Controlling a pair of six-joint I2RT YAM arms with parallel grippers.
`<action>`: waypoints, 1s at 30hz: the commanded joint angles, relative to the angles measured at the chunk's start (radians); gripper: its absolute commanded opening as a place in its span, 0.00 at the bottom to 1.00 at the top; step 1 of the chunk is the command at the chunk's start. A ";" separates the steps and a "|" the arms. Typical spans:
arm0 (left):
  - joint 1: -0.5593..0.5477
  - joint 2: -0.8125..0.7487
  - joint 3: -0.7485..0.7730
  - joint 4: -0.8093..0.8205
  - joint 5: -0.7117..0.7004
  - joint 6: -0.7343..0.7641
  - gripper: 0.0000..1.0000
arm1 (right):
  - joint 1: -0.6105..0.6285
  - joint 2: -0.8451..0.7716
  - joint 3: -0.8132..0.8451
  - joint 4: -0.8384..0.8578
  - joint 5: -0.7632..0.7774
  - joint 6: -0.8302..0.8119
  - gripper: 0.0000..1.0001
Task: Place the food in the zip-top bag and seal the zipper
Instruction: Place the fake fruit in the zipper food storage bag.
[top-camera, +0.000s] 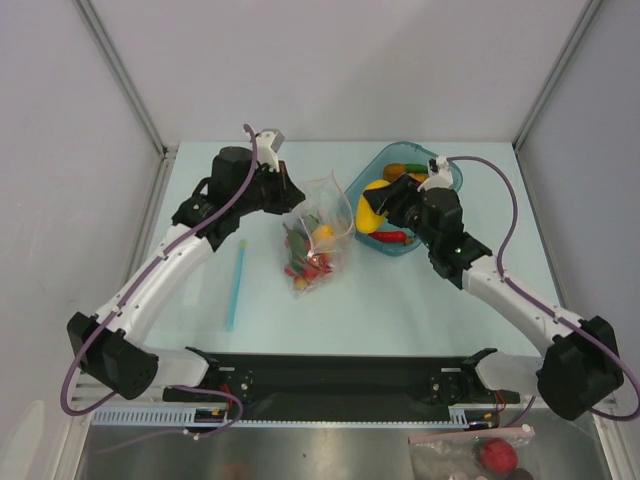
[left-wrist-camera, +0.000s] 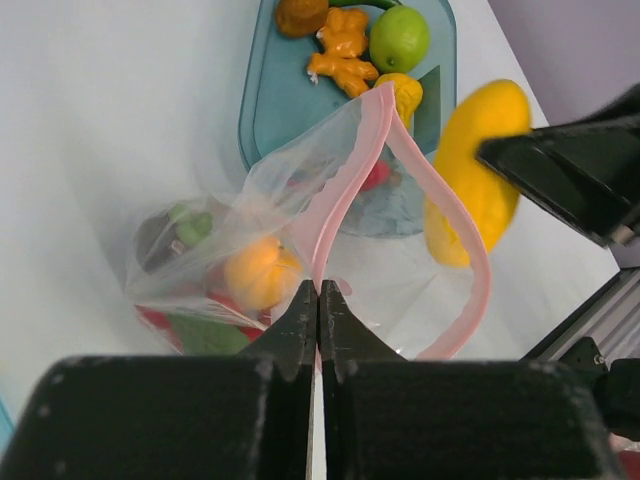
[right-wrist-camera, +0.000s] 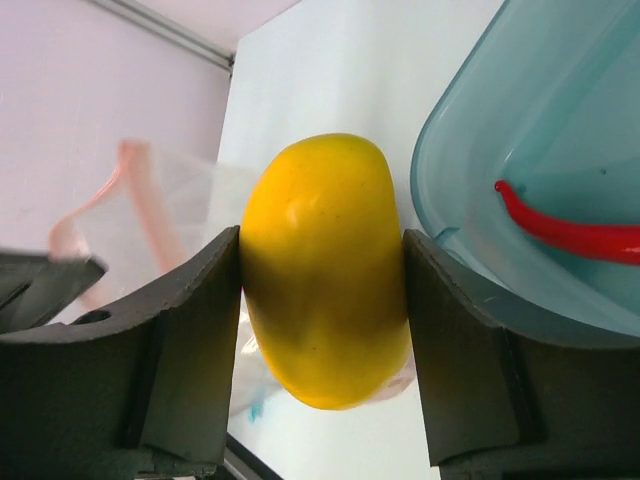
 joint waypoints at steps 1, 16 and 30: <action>0.007 -0.001 -0.018 0.077 0.022 0.035 0.00 | 0.043 -0.100 -0.021 0.078 0.127 -0.133 0.42; 0.000 -0.034 -0.086 0.116 0.213 0.017 0.00 | 0.315 -0.323 -0.129 0.285 0.249 -0.453 0.39; -0.043 -0.047 -0.106 0.162 0.302 0.035 0.01 | 0.387 -0.054 -0.088 0.365 0.327 -0.589 0.45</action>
